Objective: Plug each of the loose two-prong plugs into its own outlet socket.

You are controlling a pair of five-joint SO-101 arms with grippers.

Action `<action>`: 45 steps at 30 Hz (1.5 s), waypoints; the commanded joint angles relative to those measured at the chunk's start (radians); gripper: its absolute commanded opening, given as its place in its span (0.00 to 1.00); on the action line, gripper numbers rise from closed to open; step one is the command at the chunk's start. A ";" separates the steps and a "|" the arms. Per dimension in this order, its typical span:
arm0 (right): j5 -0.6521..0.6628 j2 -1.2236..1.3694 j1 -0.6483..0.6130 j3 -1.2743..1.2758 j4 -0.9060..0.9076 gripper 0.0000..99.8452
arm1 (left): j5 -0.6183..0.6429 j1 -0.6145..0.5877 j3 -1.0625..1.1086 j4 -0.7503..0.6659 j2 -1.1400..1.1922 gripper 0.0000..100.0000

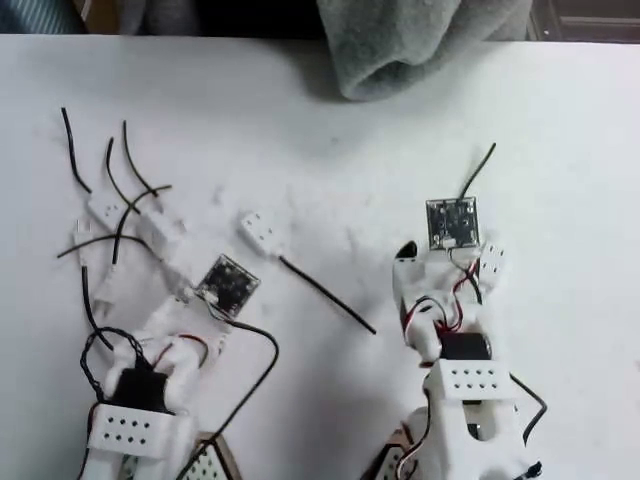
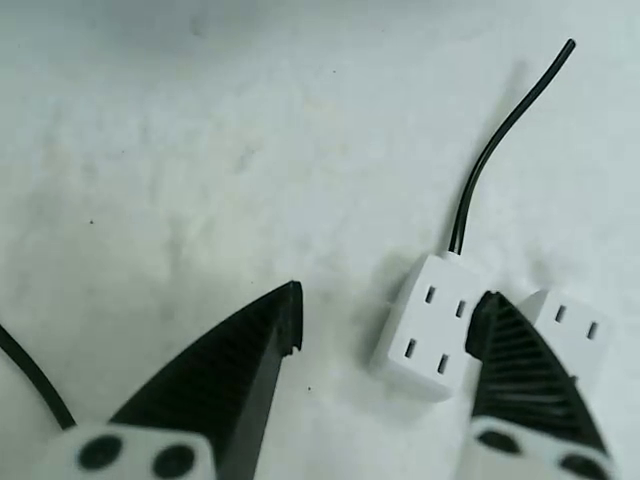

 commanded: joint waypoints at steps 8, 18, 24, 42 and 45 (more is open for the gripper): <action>0.009 -0.015 0.005 0.002 -0.019 0.27 | -0.012 -0.033 -0.089 0.002 -0.002 0.13; 0.009 -0.015 0.004 0.003 -0.019 0.27 | -0.003 -0.097 -0.110 -0.011 -0.001 0.25; 0.009 -0.015 0.004 0.003 -0.019 0.27 | 0.061 -0.094 -0.120 -0.008 0.002 0.24; 0.009 -0.015 0.004 0.003 -0.019 0.27 | 0.209 0.051 -0.315 -0.029 0.440 0.24; 0.009 -0.015 0.004 0.003 -0.019 0.27 | 0.209 0.053 -0.397 -0.057 0.656 0.24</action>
